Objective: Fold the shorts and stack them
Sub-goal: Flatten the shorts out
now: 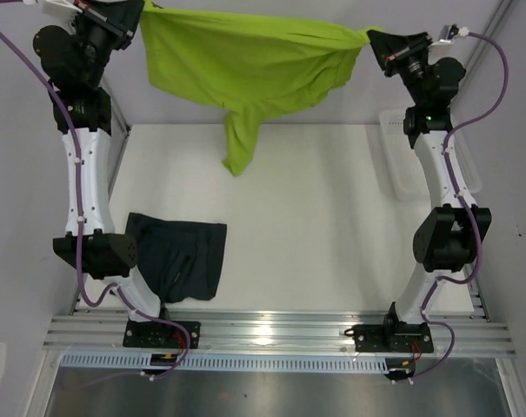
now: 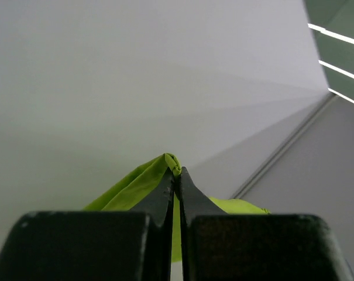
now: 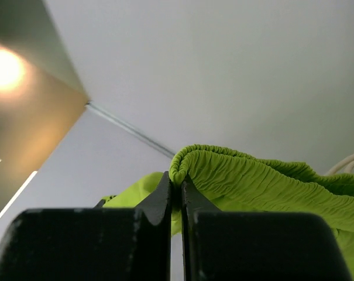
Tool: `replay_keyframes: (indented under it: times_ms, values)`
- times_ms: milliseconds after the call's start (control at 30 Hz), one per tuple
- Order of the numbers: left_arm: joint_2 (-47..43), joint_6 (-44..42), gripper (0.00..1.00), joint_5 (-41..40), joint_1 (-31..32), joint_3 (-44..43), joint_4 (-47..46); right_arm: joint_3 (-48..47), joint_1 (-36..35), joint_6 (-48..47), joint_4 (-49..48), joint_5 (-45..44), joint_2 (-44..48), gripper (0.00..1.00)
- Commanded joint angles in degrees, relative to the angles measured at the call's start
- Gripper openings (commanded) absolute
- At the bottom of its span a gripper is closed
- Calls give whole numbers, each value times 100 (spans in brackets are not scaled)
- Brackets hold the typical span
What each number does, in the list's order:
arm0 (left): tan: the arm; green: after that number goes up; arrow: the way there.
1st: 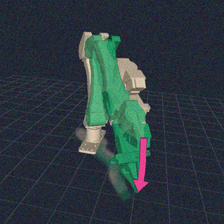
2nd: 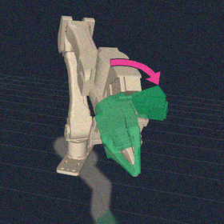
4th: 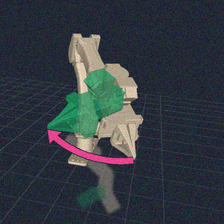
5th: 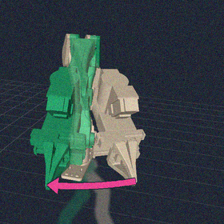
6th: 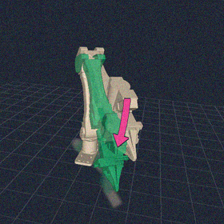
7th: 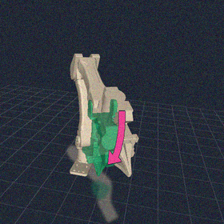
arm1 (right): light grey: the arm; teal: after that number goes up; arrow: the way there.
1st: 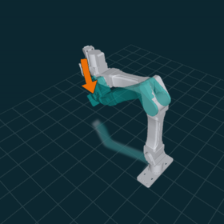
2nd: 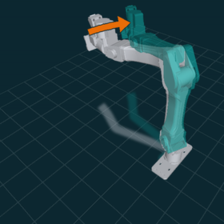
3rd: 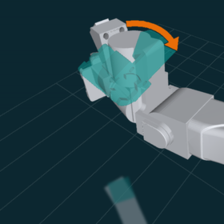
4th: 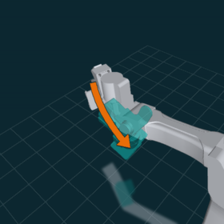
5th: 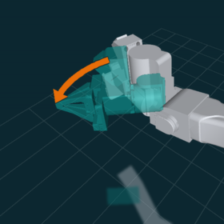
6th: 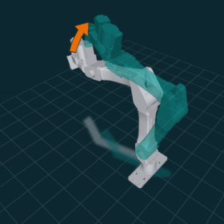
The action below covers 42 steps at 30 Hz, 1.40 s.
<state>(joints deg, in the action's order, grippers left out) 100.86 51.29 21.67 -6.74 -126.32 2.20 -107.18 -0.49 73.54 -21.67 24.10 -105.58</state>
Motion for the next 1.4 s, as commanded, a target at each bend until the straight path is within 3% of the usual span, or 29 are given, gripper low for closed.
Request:
replay_keyframes:
  times_ms: [0, 133, 233, 267, 367, 467, 800, 933, 1000, 1167, 1367]
  values:
    - [-13, 399, 0, 364, -134, -201, -911, -428, 453, 995, -1972, 728, 11, 0]
    - [21, 137, 0, 425, 6, -384, -756, 756, 778, 1549, -2605, 763, 178, 0]
    - [-205, 127, 0, 592, 24, 123, -904, 1452, 831, 1567, -2711, 851, 292, 0]
    - [-381, 66, 0, 558, 59, 1126, -1062, 1959, 840, 1506, -2807, 877, 423, 0]
    - [-1058, -197, 0, 312, 77, 2456, -1371, 2926, 849, 1340, -2808, 860, 844, 0]
    - [-1586, -373, 0, 197, 85, 3024, -1371, 3517, 858, 1042, -2493, 921, 1475, 0]
    - [-3809, -734, 0, -154, 85, 3360, -809, 3458, 796, -462, 785, 842, 4498, 0]
    - [-4530, -813, 0, -251, 85, 3255, -370, 3353, 779, -525, 2390, 781, 5291, 0]
    - [-4819, -840, 0, -321, 77, 3246, -90, 3413, 761, -455, 2658, 807, 5547, 0]
    - [-4936, -857, 0, -330, 85, 3123, 167, 3082, 708, -690, 3677, 632, 6093, 0]
    - [-4584, -840, 0, -242, 85, 3261, 334, 2622, 708, -1122, 5004, 316, 6014, 0]
